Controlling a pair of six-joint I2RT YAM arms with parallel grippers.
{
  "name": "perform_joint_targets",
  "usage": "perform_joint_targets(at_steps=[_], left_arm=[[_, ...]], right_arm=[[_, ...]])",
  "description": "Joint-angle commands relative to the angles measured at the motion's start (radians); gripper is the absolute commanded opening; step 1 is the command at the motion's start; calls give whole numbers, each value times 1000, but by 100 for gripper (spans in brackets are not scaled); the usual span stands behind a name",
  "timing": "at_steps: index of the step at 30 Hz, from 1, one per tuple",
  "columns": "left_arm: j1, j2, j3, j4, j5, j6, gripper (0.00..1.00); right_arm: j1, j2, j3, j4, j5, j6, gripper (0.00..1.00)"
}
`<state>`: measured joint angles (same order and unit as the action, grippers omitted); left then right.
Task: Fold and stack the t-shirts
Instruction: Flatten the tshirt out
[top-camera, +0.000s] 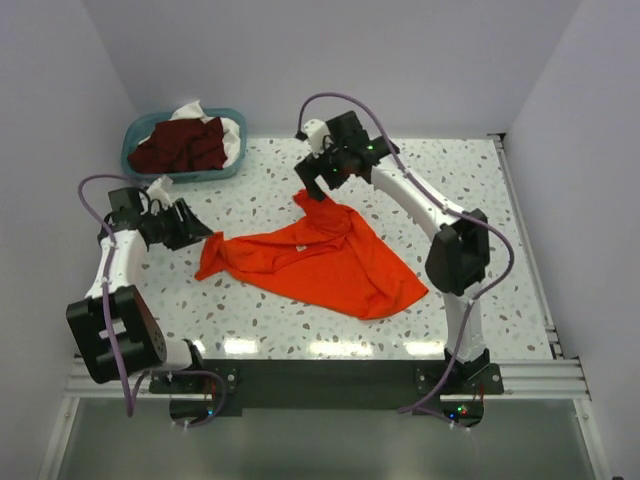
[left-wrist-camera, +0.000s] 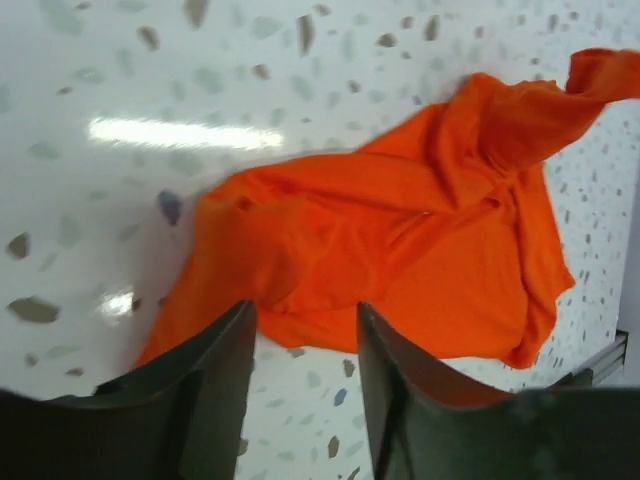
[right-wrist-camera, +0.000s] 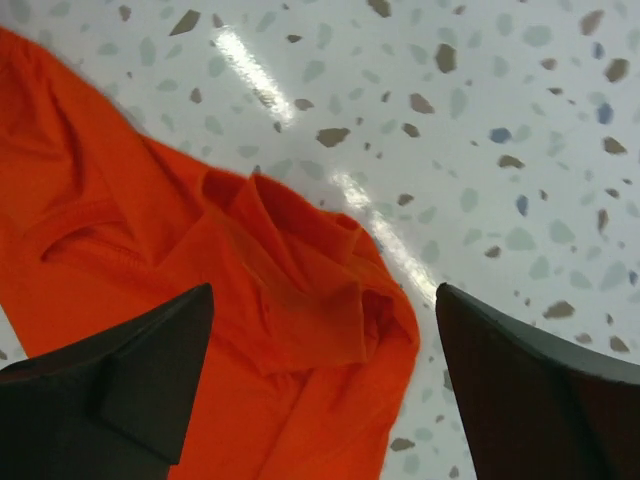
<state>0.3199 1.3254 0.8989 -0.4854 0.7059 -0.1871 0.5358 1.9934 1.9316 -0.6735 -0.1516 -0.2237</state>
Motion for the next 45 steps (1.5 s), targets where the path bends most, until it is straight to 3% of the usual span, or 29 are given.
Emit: perform_joint_targets(at_steps=[1,2,4,5,8,11,13,17,21,31,45], left_arm=[[91,55,90,-110,-131,21,54],[97,76,112,-110,-152,34,60],[94,86,158,-70,-128,55,65],[58,99,173,-62,-106,86,71],[-69,142,254,-74,-109,228,70],[-275,164,258,-4,-126,276,69],[-312,207,300,11,-114,313,69],[-400,418,469,-34,-112,356,68],[-426,552,622,-50,-82,348,68],[-459,661,725,-31,-146,414,69],[-479,862,879,-27,-151,310,69]], right_arm=[[3,88,255,-186,-84,-3,99],[-16,93,304,-283,-104,-20,99],[-101,32,235,-298,-187,-26,99],[-134,-48,113,-288,-210,-29,99],[-236,-148,-125,-326,-186,-61,95],[-330,-261,-347,-351,-154,-89,80],[-377,-312,-423,-386,-128,-135,70],[-436,-346,-571,-460,-95,-169,58],[-445,-366,-651,-462,-69,-164,53],[-445,-268,-773,-341,-5,-115,45],[-442,-168,-812,-342,-81,-124,46]])
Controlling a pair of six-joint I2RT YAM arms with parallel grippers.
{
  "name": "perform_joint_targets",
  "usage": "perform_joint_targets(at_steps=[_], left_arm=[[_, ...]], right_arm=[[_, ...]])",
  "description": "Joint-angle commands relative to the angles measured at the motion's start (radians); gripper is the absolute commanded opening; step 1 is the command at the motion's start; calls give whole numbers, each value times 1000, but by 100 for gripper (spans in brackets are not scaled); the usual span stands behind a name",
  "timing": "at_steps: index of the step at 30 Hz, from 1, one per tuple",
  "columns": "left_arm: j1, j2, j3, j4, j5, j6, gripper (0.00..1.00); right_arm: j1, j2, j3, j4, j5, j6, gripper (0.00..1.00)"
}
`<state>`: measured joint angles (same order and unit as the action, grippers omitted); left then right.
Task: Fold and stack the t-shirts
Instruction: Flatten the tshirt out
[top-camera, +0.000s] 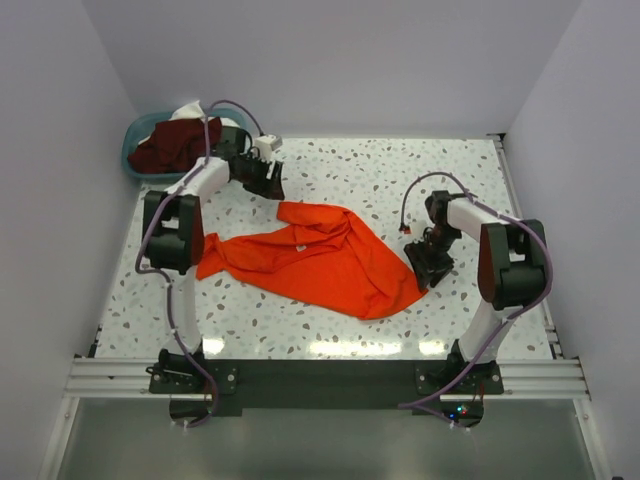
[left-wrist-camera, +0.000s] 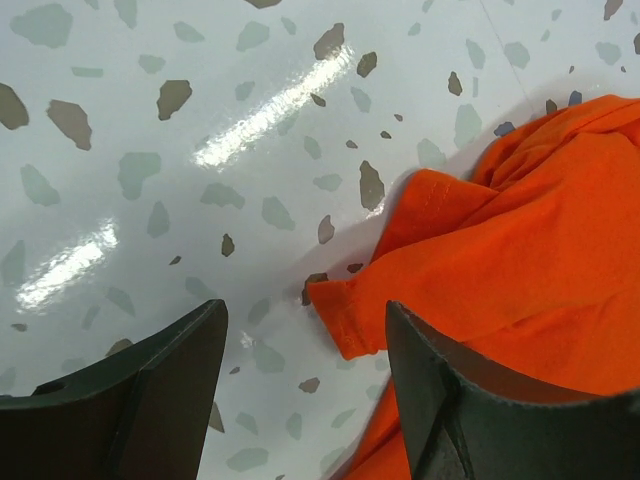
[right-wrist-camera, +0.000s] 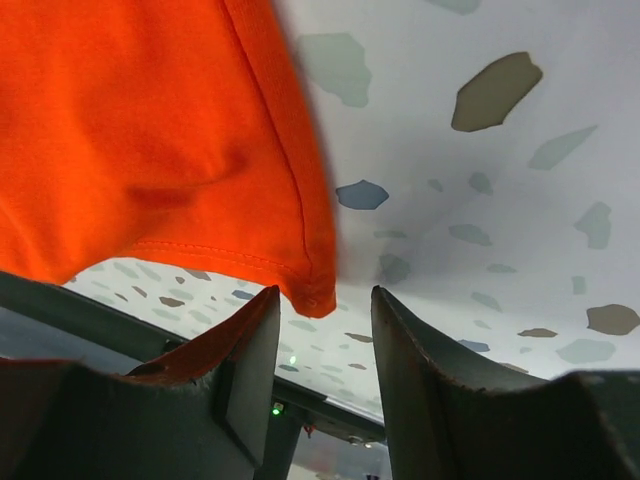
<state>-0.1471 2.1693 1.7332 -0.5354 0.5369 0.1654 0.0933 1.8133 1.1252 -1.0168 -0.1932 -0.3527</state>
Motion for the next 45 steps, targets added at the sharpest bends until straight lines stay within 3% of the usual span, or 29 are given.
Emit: perform_joint_targets(at_steps=[1,9,11,12,14,15,16,22,30,37,40,45], left_arm=[[-14,33,43,29,44,-56,69],[-14,99,29,61,115,-95,69],[-16,119,28,72,152,-118,66],[-14,126,28,77,164,-125,64],[-14,130,31,80,204,-139,51],[-14,129,29,84,218,-138,45],[-12,115,26,92,228,-141,34],[30,20,34,178,282,-194,0],[57,-104,123,201,207,-37,0],[58,-210,132,215,109,130,0],[60,-258,121,198,180,248,0],[119,-431,-96,167,287,547,0]], right_arm=[[0,18,-8,-5,-48,0,46],[0,60,-21,7,-75,-2,45],[0,63,-27,18,-72,-2,43],[0,70,-25,17,-74,-2,36],[0,73,-21,17,-72,1,25],[-1,67,-18,17,-69,0,9],[-1,63,-13,18,-62,0,1],[-13,-18,71,1,4,-22,0],[-40,-143,252,47,146,-52,0],[-41,-223,412,191,257,-80,0],[-46,-247,458,239,293,-109,0],[-64,-265,460,201,294,-182,0]])
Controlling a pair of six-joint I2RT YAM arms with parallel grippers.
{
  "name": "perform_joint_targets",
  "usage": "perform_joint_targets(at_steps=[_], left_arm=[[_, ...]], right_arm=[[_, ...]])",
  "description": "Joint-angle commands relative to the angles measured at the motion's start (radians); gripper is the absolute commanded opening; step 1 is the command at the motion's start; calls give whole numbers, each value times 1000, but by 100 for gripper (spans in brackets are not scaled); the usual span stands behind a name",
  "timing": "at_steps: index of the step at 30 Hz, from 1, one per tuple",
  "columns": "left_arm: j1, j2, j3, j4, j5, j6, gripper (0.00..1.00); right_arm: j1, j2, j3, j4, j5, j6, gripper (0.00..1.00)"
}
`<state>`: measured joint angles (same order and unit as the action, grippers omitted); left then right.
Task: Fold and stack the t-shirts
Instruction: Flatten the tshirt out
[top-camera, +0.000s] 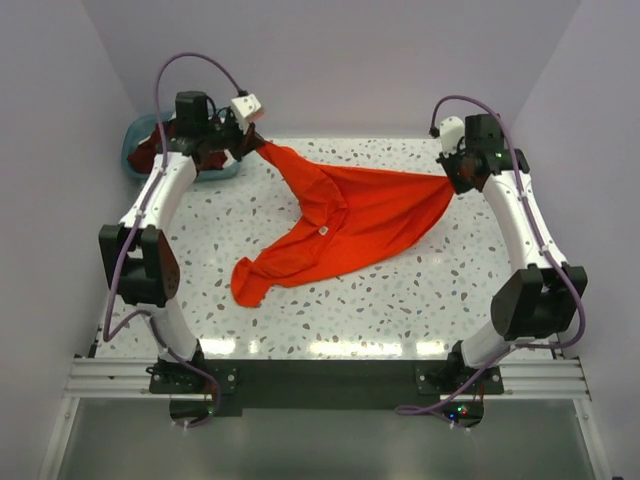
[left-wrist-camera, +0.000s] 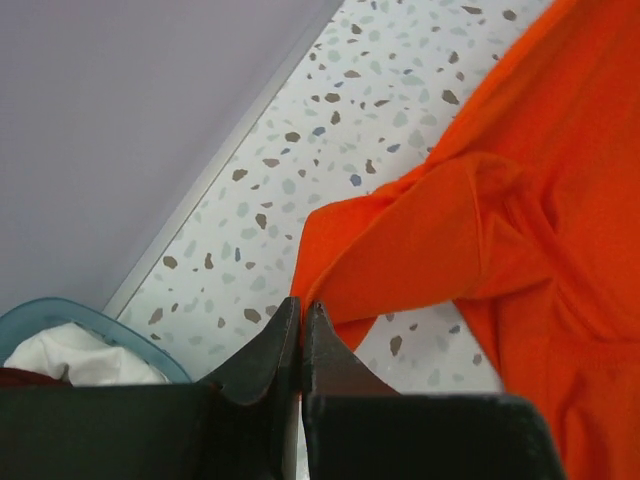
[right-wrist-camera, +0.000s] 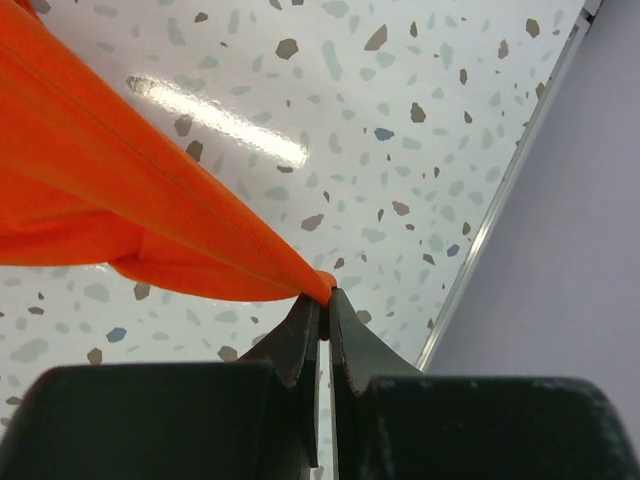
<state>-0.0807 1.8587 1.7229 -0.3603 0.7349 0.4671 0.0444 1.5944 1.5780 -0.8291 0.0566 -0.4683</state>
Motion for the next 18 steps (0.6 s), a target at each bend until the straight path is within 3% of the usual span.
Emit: perform_joint_targets(at_steps=[1,3,4,6,7,8,9,10,12,14,16,17,18], left_arm=[[80,-144,-162,-8,181,286,0],[151,-186,-212,-95,250,428,0],[197,-194,-242,-174,257,710,0],[257,-210,-296,-287,222,984,0],[277,-213,-345,-276,212,1011,1],[297,-213,-367,-199,210,1009,10],[312,-213,-384,-130,205,963,14],[334,-211,-396,-65,205,820,18],[351,-213,-401,38,221,652,33],[351,-239,-436,84,234,550,55],[352,-265,-506,99,256,422,63],[349,-298,-540,191,245,336,67],[349,-314,-601,245,209,151,67]], right_arm=[[-18,-59,-15,13,45,-76,0],[-20,-82,-68,5,29,-108,0],[-20,-108,-85,-14,8,-119,0],[-20,-137,-130,-62,-78,-150,0],[-18,-158,-141,-94,-124,-156,0],[-14,-166,-150,-134,-188,-173,0],[-3,-171,-170,-177,-275,-179,0],[18,-177,-185,-247,-309,-181,0],[115,-204,-238,-301,-354,-181,0],[217,-232,-271,-304,-369,-152,0],[251,-232,-289,-298,-386,-124,0],[255,-219,-285,-301,-389,-104,0],[253,-212,-268,-312,-393,-104,0]])
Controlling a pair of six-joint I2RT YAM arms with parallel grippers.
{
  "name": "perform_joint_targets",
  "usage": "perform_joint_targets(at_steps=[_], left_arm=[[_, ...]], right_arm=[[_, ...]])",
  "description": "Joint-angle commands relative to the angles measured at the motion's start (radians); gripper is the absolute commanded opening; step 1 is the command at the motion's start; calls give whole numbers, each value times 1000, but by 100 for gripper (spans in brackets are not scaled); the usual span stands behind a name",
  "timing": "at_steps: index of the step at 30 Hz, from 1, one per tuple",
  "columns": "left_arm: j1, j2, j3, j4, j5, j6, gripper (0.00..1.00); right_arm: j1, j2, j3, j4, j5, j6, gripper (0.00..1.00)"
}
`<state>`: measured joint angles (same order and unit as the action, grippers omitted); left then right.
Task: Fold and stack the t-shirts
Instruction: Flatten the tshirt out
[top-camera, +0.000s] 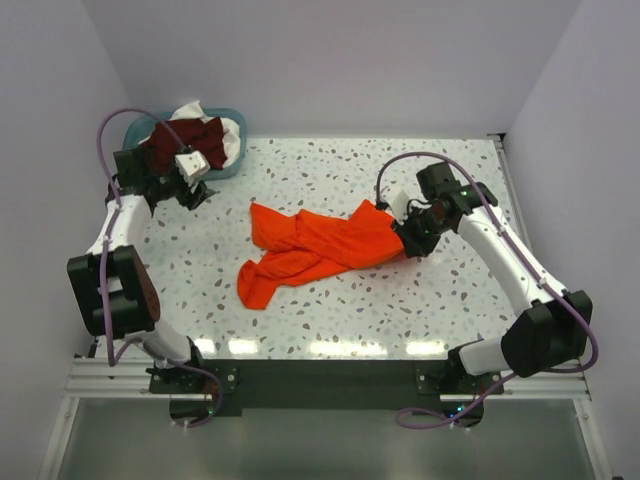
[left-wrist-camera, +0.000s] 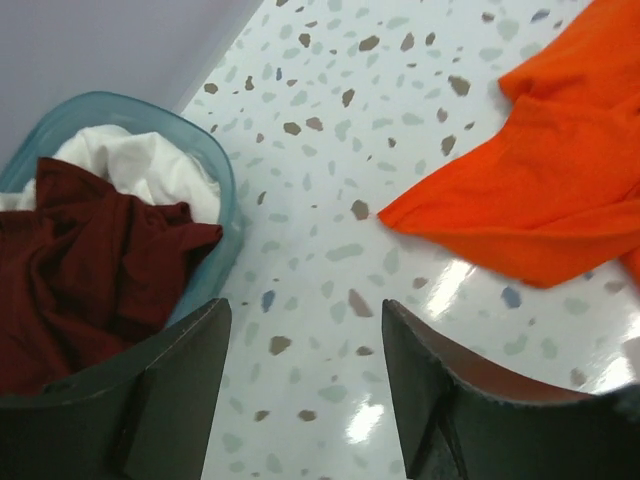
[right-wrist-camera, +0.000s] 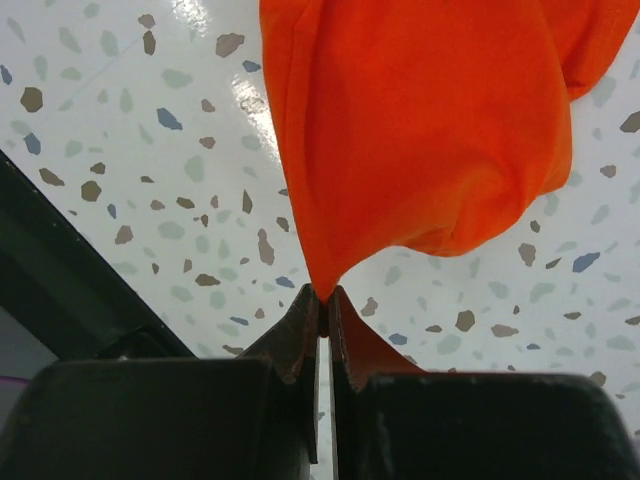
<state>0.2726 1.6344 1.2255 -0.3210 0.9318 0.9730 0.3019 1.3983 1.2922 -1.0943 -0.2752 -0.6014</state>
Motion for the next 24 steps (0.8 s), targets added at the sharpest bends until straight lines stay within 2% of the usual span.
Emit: perform_joint_targets(at_steps=[1,3,6,8,12,15,24], left_arm=[[-4,-99,-124,236,-5,-423,67],[-15,-114,-149,263,-71,-605,67],[-77,-71,-144,209,-190,-755,65],[-123,0,-98,169,-232,-828,63],[-191,157,85,86,-333,-1018,59],[-249,263,210,-13,-449,-1059,58],[-337,424,350,-150,-629,-1059,52]], right_arm=[[-3,-13,25,-49,-58,32,0],[-3,-16,39,-30,-55,38,0],[-4,-18,45,-7,-41,46,0],[-7,-15,42,2,-19,51,0],[-12,-9,48,36,19,69,0],[-18,-5,59,42,39,86,0],[-41,-2,58,63,87,107,0]])
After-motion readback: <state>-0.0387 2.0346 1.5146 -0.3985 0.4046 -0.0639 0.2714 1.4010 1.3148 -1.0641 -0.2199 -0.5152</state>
